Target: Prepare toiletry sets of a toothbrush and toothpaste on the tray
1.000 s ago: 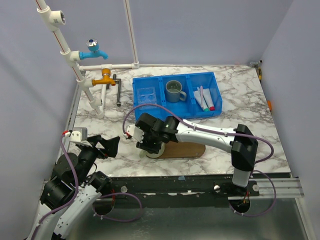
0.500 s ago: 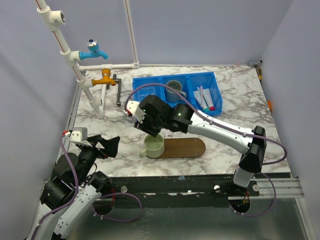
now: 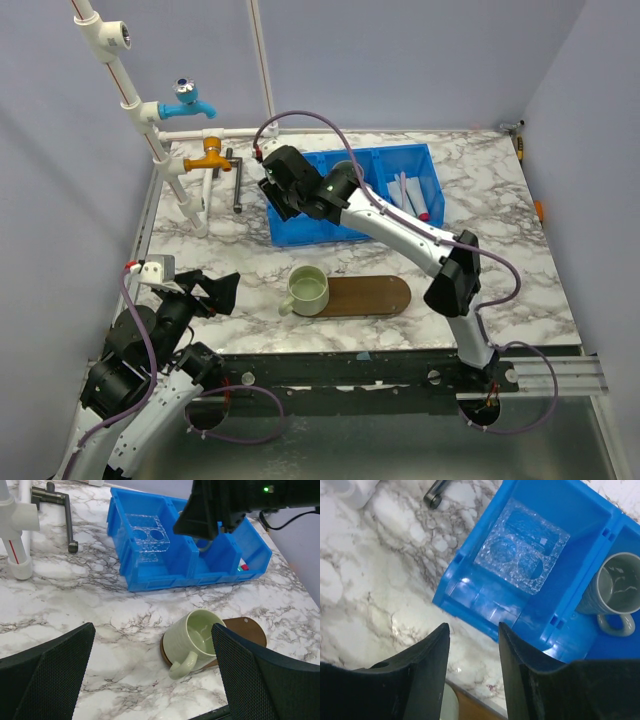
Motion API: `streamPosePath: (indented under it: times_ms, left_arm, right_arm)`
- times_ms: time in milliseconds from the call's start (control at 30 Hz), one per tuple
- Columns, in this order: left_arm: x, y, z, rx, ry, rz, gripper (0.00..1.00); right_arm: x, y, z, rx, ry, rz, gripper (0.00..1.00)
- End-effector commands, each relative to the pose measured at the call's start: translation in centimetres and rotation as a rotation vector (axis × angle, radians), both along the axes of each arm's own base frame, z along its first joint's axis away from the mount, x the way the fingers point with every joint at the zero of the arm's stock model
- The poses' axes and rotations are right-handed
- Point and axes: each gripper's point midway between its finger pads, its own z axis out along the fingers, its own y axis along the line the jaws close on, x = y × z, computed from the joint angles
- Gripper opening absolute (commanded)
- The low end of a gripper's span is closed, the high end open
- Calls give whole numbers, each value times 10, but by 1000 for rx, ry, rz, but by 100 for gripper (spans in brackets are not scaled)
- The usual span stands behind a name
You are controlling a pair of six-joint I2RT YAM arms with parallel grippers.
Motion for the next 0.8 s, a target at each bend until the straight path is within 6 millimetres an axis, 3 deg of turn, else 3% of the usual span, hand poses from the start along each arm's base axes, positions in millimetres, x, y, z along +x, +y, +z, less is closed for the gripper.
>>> streamPosePath:
  times_ms: [0, 300, 767]
  left_arm:
    - [2, 0, -5, 21, 14, 4, 99]
    - [4, 0, -5, 29, 12, 6, 99]
    - [9, -1, -8, 40, 28, 15, 99]
  right_arm:
    - [39, -1, -4, 93, 15, -190, 47]
    - [84, -1, -29, 170, 45, -300, 46]
    - [110, 10, -76, 199, 96, -342, 41]
